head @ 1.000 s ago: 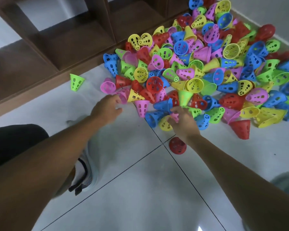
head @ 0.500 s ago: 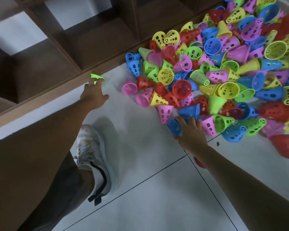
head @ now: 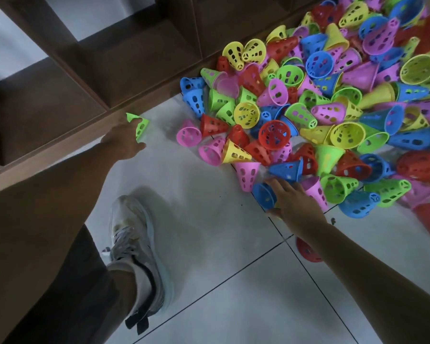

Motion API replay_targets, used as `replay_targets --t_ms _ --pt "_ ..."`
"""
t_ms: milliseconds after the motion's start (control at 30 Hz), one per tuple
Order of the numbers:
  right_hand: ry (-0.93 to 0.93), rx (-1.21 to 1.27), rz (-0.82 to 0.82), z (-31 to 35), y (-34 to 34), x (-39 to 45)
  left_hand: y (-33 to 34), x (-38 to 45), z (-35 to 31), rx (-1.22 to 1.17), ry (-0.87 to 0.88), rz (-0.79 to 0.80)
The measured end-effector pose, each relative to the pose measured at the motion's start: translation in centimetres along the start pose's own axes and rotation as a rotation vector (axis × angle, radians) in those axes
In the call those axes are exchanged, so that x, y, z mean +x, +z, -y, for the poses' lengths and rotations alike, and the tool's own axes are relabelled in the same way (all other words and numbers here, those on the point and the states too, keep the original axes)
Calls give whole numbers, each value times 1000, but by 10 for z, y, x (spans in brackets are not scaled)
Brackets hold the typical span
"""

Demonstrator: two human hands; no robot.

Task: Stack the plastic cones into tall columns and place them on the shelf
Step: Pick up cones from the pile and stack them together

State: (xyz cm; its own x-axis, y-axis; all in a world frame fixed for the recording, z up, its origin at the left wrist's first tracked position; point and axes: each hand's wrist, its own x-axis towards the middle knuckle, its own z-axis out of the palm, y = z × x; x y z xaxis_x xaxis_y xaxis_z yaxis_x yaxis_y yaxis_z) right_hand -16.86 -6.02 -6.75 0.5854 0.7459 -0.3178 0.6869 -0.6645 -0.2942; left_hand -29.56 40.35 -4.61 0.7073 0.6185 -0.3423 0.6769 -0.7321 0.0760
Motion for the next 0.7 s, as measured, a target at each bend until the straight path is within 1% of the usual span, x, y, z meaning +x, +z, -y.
replay_targets --t_ms 133,267,333,433,500,533,700 --pt "-17 2 11 -2 -2 1 2 2 0 -66 3 -87" --pt "-40 -33 13 -2 -2 0 6 17 6 -39 -13 -6" --pt "-62 -60 8 -4 -1 0 7 17 -3 -14 -28 -3" --pt "-75 -108 -8 -6 2 -1 9 13 -16 98 -104 18" --pt "-87 -108 -39 -8 3 -4 12 9 -16 182 -105 -35" --pt "-93 -102 -56 -8 4 -5 14 7 -15 196 -72 -79" --pt "-91 -55 -126 -7 -7 -14 11 -9 -21 128 99 -311"
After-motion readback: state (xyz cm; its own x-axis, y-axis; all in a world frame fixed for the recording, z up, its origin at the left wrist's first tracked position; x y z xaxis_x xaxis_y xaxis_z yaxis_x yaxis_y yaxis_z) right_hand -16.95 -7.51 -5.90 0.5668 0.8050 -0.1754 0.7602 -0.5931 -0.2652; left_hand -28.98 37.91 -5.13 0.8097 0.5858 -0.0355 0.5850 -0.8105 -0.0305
